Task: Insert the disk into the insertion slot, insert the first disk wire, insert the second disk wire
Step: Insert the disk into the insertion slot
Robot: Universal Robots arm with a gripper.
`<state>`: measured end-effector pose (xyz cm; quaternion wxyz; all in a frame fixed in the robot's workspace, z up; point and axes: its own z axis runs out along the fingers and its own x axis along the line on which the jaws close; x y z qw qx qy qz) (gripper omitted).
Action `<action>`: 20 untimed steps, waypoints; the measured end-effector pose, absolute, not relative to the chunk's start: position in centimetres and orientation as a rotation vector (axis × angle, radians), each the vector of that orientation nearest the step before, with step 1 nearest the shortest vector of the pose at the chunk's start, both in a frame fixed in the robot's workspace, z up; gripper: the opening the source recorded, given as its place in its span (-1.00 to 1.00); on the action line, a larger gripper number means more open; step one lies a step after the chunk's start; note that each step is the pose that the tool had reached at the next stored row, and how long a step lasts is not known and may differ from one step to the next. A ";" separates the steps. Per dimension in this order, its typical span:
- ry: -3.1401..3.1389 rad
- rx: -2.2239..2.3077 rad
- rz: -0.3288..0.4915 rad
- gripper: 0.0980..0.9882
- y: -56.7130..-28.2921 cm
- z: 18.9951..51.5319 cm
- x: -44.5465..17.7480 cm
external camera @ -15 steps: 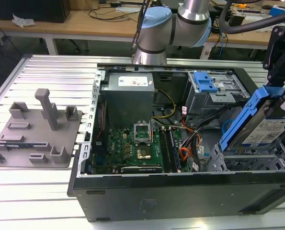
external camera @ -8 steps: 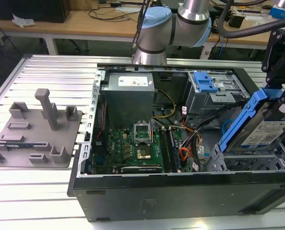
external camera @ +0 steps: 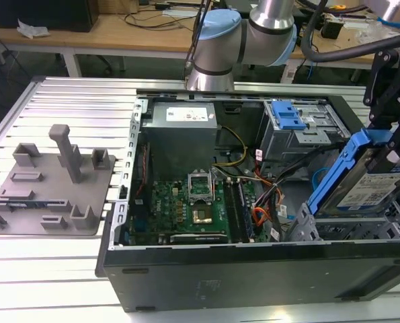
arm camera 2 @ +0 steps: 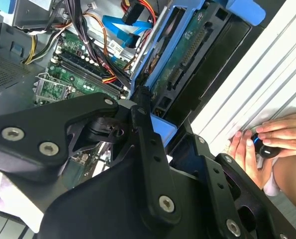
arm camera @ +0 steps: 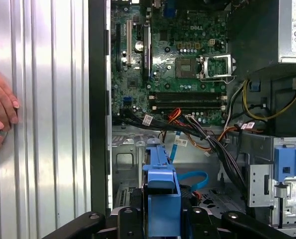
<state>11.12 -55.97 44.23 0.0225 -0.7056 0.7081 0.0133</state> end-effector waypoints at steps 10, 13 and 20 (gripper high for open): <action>2.196 -2.188 0.046 -0.40 -56.0 43.7 11.2; 2.196 -2.188 0.047 -0.40 -56.0 42.9 11.3; 2.198 -2.190 0.049 -0.10 -56.0 41.8 11.7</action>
